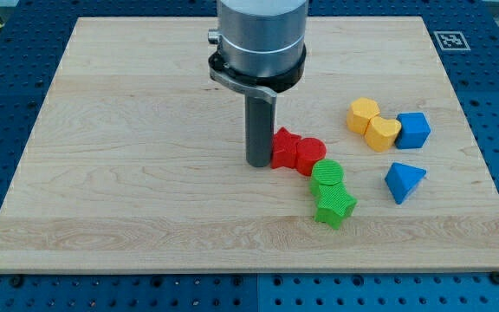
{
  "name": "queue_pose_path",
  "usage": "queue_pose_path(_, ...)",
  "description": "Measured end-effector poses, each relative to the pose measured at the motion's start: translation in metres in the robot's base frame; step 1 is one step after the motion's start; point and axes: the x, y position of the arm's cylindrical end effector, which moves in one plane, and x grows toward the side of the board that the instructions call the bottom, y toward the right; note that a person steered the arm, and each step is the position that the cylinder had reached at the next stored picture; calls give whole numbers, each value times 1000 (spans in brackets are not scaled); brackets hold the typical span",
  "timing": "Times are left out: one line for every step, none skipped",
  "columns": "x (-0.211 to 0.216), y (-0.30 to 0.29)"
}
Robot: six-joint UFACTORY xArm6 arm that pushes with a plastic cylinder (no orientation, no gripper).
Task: Separate the red star from the red circle
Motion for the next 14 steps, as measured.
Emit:
queue_pose_path(-3, 2)
queue_pose_path(-18, -21)
queue_pose_path(-28, -18)
queue_pose_path(13, -6)
queue_pose_path(50, -5)
queue_pose_path(30, 10)
queue_pose_path(15, 24)
queue_pose_path(4, 30)
queue_pose_path(-15, 30)
queue_pose_path(-24, 35)
queue_pose_path(-12, 31)
queue_pose_path(-11, -14)
queue_pose_path(-23, -56)
queue_pose_path(-55, -71)
